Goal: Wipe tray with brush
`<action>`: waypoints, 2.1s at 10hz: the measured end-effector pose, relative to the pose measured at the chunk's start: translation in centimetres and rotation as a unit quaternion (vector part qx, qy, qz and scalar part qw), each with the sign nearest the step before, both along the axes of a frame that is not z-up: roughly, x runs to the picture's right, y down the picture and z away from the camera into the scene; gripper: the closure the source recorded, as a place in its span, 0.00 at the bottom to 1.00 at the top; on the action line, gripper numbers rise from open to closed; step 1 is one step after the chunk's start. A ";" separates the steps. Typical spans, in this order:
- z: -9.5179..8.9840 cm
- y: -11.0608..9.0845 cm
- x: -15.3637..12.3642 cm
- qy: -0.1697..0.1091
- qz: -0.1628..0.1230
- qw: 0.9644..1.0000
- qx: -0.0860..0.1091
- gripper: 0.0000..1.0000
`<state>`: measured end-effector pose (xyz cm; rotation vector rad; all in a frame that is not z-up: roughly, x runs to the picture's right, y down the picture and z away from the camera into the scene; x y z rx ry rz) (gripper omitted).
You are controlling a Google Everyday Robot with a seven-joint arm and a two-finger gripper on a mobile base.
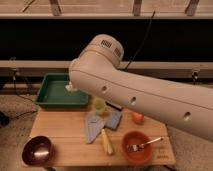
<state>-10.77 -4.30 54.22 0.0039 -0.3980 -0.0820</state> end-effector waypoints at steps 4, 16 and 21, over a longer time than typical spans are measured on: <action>5.9 -2.0 0.5 -0.007 0.037 0.999 0.005 0.93; 14.6 -0.7 -1.5 -0.039 0.085 0.996 0.004 0.93; 16.7 1.8 -3.5 -0.047 0.070 0.996 -0.019 0.93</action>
